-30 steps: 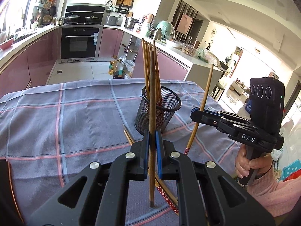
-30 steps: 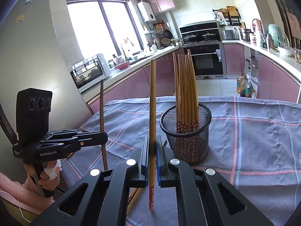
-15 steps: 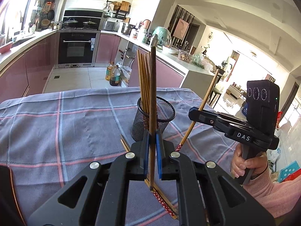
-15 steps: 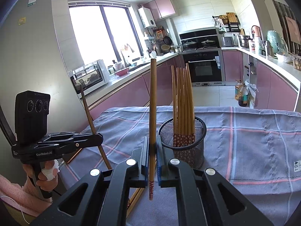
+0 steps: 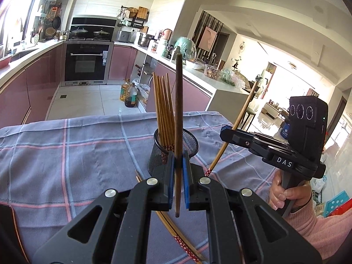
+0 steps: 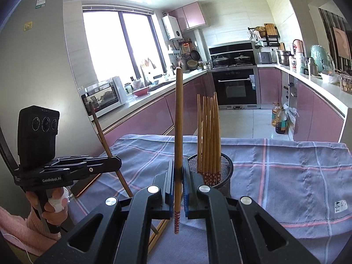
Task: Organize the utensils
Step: 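Lift the left gripper's chopstick upright over the mesh cup while the right gripper lifts its own, then lower both held chopsticks into the mesh cup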
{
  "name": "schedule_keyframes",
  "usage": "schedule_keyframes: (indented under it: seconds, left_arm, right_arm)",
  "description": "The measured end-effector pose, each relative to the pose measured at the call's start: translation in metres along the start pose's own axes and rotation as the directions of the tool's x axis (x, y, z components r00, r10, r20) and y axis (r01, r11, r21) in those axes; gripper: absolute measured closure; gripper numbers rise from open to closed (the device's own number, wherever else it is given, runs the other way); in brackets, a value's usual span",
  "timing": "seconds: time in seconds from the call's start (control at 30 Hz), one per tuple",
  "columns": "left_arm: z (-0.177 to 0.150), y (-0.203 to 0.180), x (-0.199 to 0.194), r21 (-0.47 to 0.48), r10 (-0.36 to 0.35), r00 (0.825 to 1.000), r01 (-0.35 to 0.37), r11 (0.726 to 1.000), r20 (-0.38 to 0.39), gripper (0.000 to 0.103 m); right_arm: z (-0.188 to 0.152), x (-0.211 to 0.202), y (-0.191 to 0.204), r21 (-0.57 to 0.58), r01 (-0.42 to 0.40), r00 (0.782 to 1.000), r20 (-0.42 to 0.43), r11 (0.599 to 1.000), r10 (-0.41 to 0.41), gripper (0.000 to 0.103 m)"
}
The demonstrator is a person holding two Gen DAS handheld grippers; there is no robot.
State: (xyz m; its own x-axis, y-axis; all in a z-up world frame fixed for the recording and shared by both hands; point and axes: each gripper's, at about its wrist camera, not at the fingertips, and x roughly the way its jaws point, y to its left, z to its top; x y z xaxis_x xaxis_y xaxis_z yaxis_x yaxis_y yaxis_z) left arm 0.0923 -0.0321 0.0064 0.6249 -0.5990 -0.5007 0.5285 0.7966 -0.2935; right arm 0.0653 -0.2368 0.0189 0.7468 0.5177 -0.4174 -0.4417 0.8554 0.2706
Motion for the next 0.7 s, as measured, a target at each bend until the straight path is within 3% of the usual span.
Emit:
schedule_keyframes:
  seconds: [0.7]
  left_arm:
    - [0.027,-0.008,0.001,0.032,-0.013,0.999,0.012,0.999,0.047,0.095]
  right_arm:
    - [0.022,-0.004,0.000,-0.040,0.016,0.999,0.046,0.999,-0.014,0.097]
